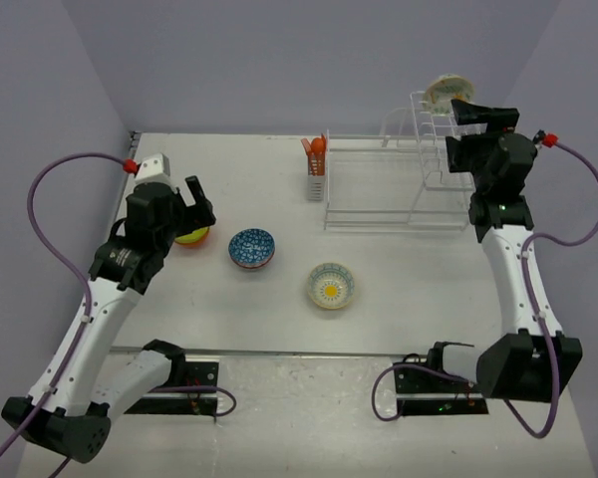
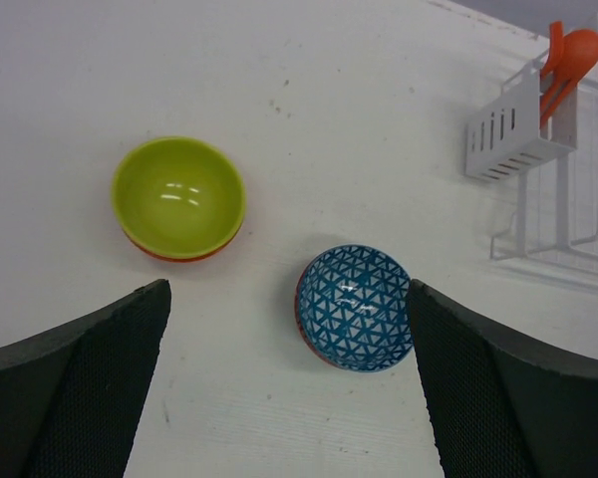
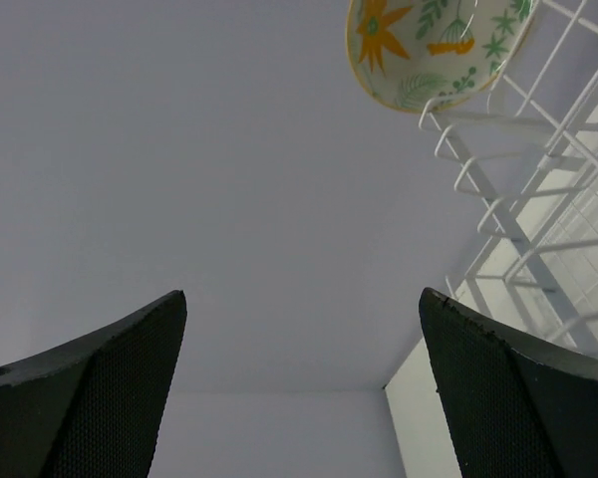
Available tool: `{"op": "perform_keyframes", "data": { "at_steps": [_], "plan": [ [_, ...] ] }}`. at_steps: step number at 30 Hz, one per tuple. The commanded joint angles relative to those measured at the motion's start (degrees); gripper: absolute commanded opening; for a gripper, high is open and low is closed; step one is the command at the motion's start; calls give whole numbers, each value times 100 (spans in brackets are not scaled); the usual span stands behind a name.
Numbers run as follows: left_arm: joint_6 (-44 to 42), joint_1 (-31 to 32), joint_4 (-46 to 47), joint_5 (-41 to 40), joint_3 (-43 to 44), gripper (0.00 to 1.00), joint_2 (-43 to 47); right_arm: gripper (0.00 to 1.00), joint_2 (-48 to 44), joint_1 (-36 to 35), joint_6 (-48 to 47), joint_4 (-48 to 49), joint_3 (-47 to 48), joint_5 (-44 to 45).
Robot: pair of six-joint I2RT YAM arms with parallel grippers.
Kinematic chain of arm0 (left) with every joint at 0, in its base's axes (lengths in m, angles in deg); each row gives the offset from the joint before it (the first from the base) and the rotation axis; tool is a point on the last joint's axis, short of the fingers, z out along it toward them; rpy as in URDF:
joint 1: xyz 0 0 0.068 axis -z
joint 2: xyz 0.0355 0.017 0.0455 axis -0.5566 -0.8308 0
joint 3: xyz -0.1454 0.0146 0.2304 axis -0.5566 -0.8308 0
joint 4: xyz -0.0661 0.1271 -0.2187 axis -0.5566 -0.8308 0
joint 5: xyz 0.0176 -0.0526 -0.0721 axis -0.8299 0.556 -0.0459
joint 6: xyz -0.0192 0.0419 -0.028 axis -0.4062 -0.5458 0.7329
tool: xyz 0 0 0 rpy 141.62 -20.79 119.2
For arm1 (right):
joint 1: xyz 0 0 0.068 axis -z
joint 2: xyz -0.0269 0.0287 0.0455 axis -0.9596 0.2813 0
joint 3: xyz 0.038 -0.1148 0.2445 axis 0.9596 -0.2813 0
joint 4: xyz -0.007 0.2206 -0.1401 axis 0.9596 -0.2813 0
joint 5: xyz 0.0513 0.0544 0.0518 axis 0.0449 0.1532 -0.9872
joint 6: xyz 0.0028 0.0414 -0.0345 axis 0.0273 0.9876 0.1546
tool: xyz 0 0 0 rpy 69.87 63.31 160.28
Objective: Unload the bowls from the dish rack
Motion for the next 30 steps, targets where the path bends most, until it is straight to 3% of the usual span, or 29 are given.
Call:
{"op": "perform_keyframes", "data": {
  "at_steps": [1,5,12,18,26,30],
  "plan": [
    [-554,-75,-220,-7,-104,100,585,99,587,15,420,389,740,525],
    [-687,-75,-291,-728,-323,100,991,98,1448,6,682,-366,1592,762],
    [-660,-75,-106,-552,-860,100,1555,91,2073,-3,771,-24,1962,1369],
    [-520,-66,105,-579,-1203,100,1458,90,2767,-12,648,98,2507,1378],
    [-476,-75,140,-562,-1291,100,1581,77,3567,-3,604,512,3087,1193],
    [-467,-75,158,-527,-1300,100,1537,77,3893,6,507,248,3562,1263]
  ]
}}
